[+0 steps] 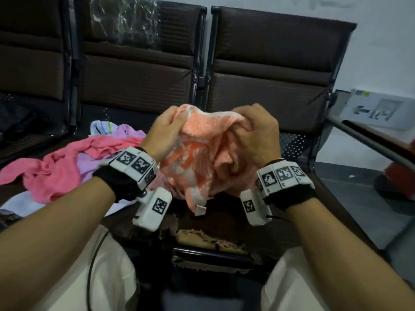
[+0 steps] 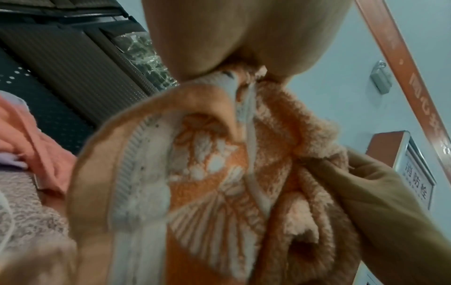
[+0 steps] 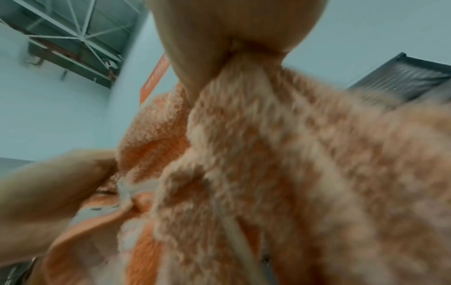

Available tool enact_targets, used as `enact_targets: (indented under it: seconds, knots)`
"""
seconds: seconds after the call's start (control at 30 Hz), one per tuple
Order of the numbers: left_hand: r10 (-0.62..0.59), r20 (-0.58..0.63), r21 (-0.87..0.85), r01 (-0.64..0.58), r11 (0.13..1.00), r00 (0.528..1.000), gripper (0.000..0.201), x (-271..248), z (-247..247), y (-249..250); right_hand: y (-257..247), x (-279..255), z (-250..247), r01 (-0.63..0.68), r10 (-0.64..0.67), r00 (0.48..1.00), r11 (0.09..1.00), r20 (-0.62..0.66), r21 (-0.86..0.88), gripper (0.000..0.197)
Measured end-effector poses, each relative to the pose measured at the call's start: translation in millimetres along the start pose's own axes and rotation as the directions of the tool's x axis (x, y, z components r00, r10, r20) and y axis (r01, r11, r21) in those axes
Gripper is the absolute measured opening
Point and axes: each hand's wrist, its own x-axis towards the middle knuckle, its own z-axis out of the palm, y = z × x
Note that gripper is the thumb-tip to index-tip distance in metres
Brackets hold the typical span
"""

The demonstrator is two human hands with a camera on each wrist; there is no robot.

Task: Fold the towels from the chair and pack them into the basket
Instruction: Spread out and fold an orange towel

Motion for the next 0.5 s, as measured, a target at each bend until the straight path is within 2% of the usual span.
enact_targets:
  seconds: [0.03,0.1,0.17,0.23,0.3,0.33,0.4,0.5]
  knots:
    - [-0.003,0.007,0.02,0.003,1.0,1.0,0.02,3.7,3.8,-3.5,3.8,-0.6,0.7,0.021,-0.02,0.999,0.999,0.026,-0.045,0.011]
    - [-0.033,0.066,0.133,0.024,0.991,0.997,0.028,8.4,12.2,-13.0,20.8,-7.1,3.8,0.032,0.011,0.969,0.985,0.247,-0.169,0.016]
    - [-0.096,0.201,0.347,0.02,0.938,0.975,0.03,9.6,19.7,-28.4,44.9,-19.4,6.5,0.047,0.111,0.848,0.959,0.518,-0.281,0.022]
    - [-0.193,0.358,0.54,-0.034,0.841,0.913,0.026,6.1,27.9,-44.7,67.2,-32.6,5.8,0.039,0.213,0.696,0.942,0.686,-0.332,0.034]
    - [-0.264,0.461,0.648,-0.118,0.752,0.847,0.026,1.0,35.9,-56.5,86.4,-40.1,1.1,-0.013,0.329,0.577,0.919,0.747,-0.395,0.049]
    - [-0.272,0.501,0.676,-0.175,0.716,0.822,0.026,-0.1,40.4,-61.0,94.8,-42.0,-2.3,-0.041,0.384,0.54,0.901,0.749,-0.433,0.051]
    - [-0.257,0.557,0.686,-0.263,0.679,0.79,0.024,1.1,48.7,-66.7,108.5,-43.4,-9.8,-0.076,0.46,0.507,0.866,0.729,-0.494,0.042]
    - [-0.265,0.569,0.689,-0.274,0.671,0.779,0.032,3.9,56.2,-68.9,116.5,-40.5,-20.0,-0.122,0.513,0.466,0.844,0.721,-0.522,0.032]
